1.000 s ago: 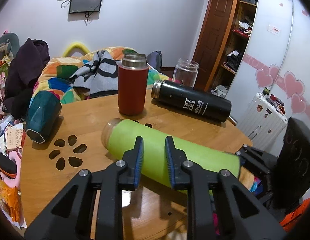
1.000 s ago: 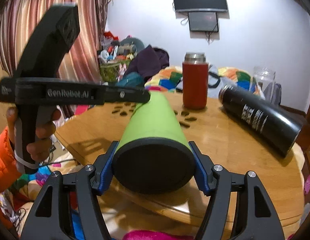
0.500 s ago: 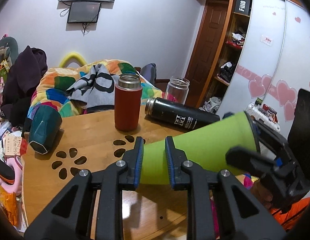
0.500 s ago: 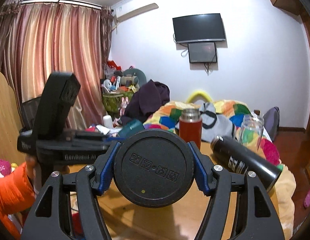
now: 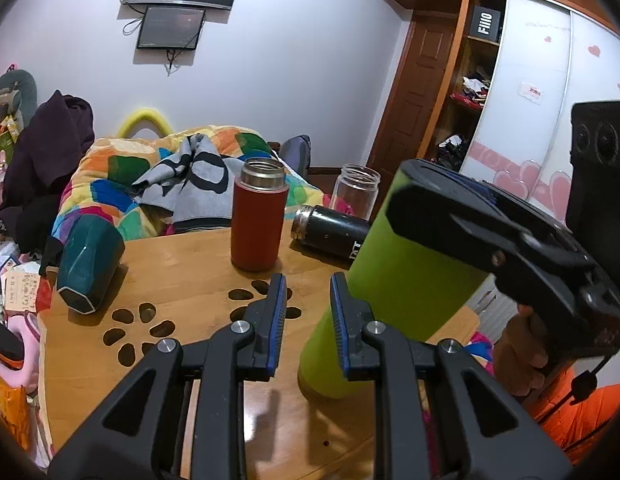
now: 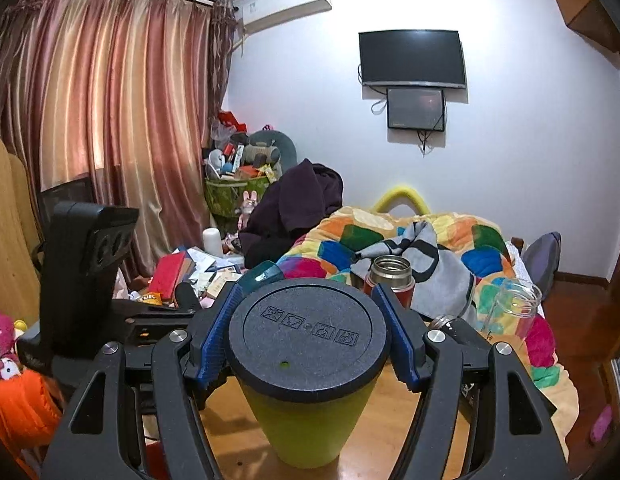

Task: Flip cup upside down
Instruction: 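Grasp the tumbler's black base with the right tool while the left tool releases it, then lower the tumbler base-up onto the table and open the right tool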

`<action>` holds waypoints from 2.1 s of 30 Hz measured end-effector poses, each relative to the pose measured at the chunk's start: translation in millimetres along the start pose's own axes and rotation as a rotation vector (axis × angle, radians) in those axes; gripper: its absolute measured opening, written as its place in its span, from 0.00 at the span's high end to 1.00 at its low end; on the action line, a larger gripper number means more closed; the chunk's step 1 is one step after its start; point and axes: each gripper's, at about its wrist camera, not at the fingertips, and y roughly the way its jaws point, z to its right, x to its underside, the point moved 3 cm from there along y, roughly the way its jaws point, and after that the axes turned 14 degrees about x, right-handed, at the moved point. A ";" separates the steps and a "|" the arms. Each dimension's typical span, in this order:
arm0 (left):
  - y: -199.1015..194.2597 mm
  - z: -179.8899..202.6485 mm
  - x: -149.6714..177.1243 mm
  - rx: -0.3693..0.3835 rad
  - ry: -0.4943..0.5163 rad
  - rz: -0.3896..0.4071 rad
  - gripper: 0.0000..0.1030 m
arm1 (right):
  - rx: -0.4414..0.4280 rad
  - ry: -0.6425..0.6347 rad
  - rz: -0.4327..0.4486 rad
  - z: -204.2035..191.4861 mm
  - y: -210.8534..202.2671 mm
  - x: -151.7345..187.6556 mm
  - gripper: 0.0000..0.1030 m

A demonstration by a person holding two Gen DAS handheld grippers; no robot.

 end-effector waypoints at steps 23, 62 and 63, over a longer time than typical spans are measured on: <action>-26.4 -8.3 14.9 -0.102 0.000 0.051 0.58 | -0.011 0.025 -0.114 5.5 24.4 -11.7 0.38; -92.5 75.3 6.1 -0.388 0.157 0.320 0.00 | 0.218 0.097 0.056 42.3 -90.8 5.8 0.00; -92.9 79.2 7.5 -0.397 0.162 0.326 0.00 | 0.229 0.097 0.056 42.8 -93.9 7.7 0.00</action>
